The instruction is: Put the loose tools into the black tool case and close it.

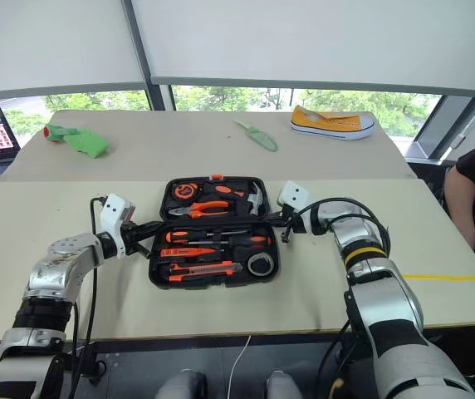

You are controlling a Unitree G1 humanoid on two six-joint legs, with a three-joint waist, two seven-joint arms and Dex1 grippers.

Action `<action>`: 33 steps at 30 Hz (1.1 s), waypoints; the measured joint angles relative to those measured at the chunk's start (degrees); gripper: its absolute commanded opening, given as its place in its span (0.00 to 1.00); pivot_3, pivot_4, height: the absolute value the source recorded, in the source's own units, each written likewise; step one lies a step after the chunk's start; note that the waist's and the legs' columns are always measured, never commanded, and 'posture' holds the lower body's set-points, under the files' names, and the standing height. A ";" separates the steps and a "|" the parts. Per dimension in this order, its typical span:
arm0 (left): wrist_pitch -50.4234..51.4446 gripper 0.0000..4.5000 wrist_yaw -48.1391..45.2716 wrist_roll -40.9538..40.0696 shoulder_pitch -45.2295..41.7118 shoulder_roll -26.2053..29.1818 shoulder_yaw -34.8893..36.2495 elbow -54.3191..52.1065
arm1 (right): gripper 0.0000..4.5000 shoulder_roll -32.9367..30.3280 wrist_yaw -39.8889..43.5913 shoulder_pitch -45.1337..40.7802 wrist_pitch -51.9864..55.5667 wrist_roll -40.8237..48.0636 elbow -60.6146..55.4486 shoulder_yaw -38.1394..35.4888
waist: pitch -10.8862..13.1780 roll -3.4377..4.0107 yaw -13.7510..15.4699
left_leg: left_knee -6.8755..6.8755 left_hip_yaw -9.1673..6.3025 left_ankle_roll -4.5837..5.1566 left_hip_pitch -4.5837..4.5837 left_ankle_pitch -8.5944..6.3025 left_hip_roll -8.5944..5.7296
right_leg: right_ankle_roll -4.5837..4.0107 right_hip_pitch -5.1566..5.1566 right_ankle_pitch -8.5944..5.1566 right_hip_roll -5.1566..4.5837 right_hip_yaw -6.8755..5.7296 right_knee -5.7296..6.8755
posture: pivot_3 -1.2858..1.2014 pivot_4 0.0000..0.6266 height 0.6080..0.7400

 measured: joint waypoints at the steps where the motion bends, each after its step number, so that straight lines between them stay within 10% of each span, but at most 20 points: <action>1: 0.44 0.00 -0.55 -0.04 0.14 0.05 0.00 -0.21 | 0.01 -0.60 0.50 1.51 1.34 0.44 -2.61 -0.15 | 0.00 0.00 0.05 | 0.01 0.00 0.00 0.01 0.00 0.00 | 0.00 0.02 0.00 -0.01 0.00 0.01 | 0.52 0.24 1.00; 10: 1.36 0.00 -2.12 0.02 0.60 -0.11 -0.58 -0.44 | 0.01 -3.95 0.48 13.01 14.84 3.14 -24.76 -1.00 | 0.00 0.00 0.26 | 0.12 -0.02 0.00 0.02 0.01 -0.01 | 0.00 0.05 0.00 0.00 -0.01 0.04 | 0.52 0.24 1.00; 13: 3.54 0.16 -2.50 0.05 0.34 0.68 -1.00 -0.19 | 0.00 -4.09 -2.11 14.78 15.23 3.26 -27.31 -1.44 | -0.01 -0.02 0.22 | 0.14 -0.03 -0.01 0.03 0.01 -0.01 | 0.00 0.05 0.00 0.00 -0.01 0.05 | 0.52 0.24 1.00; 23: 17.25 0.99 -7.26 -4.57 -1.86 10.31 1.42 -1.14 | 0.72 -12.79 -9.41 17.73 40.10 4.37 -44.61 -4.18 | 0.04 -0.04 0.02 | 0.19 -0.04 -0.08 0.01 0.06 -0.01 | -0.02 -0.09 -0.01 -0.01 0.01 0.32 | 0.52 0.24 1.00; 26: 24.67 1.00 -4.31 -6.06 -7.42 9.74 2.77 0.73 | 0.94 -12.71 -10.15 13.43 54.48 7.58 -47.31 -5.25 | 0.06 -0.08 0.03 | 0.28 -0.11 -0.10 0.09 0.13 -0.02 | -0.05 -0.05 -0.01 0.02 0.01 0.49 | 0.52 0.24 1.00; 33: 29.98 1.00 5.53 -2.94 -21.30 2.20 -0.17 12.18 | 0.94 -6.03 -16.64 -2.06 72.75 10.38 -34.39 -4.38 | 0.10 -0.15 -0.01 | 0.31 -0.15 -0.03 0.10 0.30 -0.07 | -0.08 -0.07 0.01 0.01 0.02 0.63 | 0.52 0.24 1.00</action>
